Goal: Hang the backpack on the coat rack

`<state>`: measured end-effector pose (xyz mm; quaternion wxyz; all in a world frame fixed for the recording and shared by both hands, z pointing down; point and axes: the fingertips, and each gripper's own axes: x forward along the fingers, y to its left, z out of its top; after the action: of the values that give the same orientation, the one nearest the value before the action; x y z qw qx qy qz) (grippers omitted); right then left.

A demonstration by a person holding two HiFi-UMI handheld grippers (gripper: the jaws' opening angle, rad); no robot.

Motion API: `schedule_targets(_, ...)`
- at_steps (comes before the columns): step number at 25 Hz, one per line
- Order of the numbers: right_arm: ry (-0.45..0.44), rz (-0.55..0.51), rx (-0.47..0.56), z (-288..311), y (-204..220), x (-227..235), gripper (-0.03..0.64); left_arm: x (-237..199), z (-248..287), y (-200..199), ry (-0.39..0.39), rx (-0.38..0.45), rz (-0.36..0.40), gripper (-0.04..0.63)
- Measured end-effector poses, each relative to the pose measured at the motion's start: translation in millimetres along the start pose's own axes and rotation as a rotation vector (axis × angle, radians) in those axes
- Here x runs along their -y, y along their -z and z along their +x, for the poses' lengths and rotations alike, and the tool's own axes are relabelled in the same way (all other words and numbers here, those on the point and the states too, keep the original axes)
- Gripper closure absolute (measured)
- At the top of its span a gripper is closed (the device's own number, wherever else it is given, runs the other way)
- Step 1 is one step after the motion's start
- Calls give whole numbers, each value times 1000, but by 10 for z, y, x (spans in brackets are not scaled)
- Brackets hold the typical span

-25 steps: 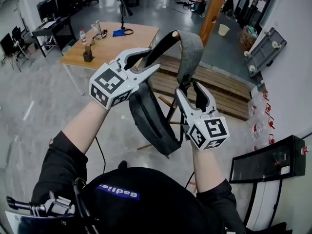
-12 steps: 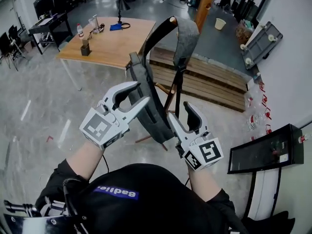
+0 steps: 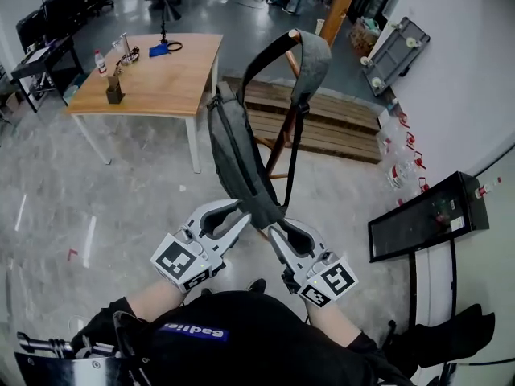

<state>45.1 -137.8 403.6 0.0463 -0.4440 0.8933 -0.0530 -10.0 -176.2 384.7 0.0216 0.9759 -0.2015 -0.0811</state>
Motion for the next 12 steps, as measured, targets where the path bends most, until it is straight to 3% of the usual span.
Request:
schedule_targets(3,7,25,25,-36,8,-106,557,98,-79,74,34,9,-26,534)
schedule_targets(7,-22,47,64,-106,-65,-170,595,279,-189,-8,33,7,-1,586)
schedule_targets(12,-116,88,53,-222,-48,-251,609,584,-217,29,-17,-9,-4,588)
